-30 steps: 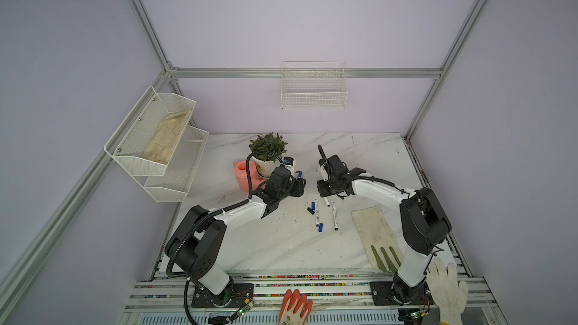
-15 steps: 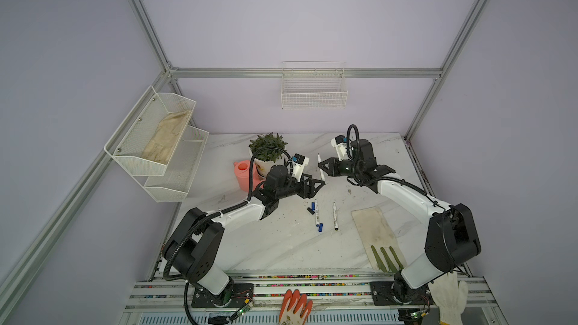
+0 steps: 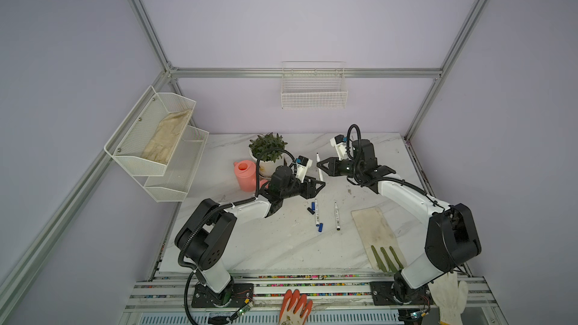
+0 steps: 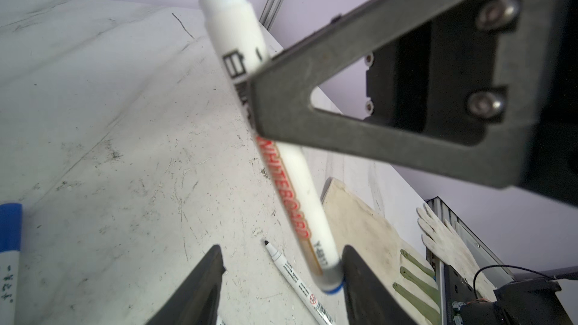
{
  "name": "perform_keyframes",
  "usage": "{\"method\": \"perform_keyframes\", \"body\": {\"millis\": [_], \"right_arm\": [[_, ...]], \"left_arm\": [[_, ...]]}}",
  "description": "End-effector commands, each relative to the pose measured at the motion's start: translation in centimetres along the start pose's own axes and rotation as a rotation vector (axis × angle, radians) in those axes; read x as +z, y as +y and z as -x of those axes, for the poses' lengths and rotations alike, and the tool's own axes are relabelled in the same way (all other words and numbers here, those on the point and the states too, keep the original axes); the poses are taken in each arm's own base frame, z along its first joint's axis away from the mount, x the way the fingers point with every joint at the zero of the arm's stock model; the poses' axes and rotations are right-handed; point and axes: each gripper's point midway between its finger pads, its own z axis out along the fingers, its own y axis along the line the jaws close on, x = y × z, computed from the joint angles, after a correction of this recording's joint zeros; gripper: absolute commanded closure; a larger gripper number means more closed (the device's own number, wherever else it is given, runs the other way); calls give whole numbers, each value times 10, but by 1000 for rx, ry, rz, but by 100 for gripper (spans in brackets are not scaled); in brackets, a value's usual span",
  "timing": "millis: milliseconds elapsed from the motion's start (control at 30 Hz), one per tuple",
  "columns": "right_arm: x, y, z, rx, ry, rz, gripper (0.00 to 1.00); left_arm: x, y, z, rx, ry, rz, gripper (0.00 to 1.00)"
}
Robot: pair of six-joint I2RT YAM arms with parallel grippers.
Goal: Insert pens into pen caps
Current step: Pass a pen.
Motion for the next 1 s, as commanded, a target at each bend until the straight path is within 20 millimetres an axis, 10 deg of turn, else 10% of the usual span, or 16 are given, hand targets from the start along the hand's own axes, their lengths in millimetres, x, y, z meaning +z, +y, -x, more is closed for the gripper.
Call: {"method": "perform_keyframes", "body": {"millis": [0,300,567,667,967], "right_arm": [[-2,9,0,-10,-6,38,100],[-1,8,-2,-11,-1,38,100],[-2,6,-3,-8,0,33,100],[-1,-7,-7,10,11,-38,88],[25,-52,-114,-80,412,-306,71]], "left_arm": [[3,-27,68,59,-164,-72,42],[15,-20,72,55,-173,-63,60],[13,-7,72,19,-196,-6,98],[3,10,70,-19,-214,87,100],[-66,88,45,-138,-266,616,100]]}}
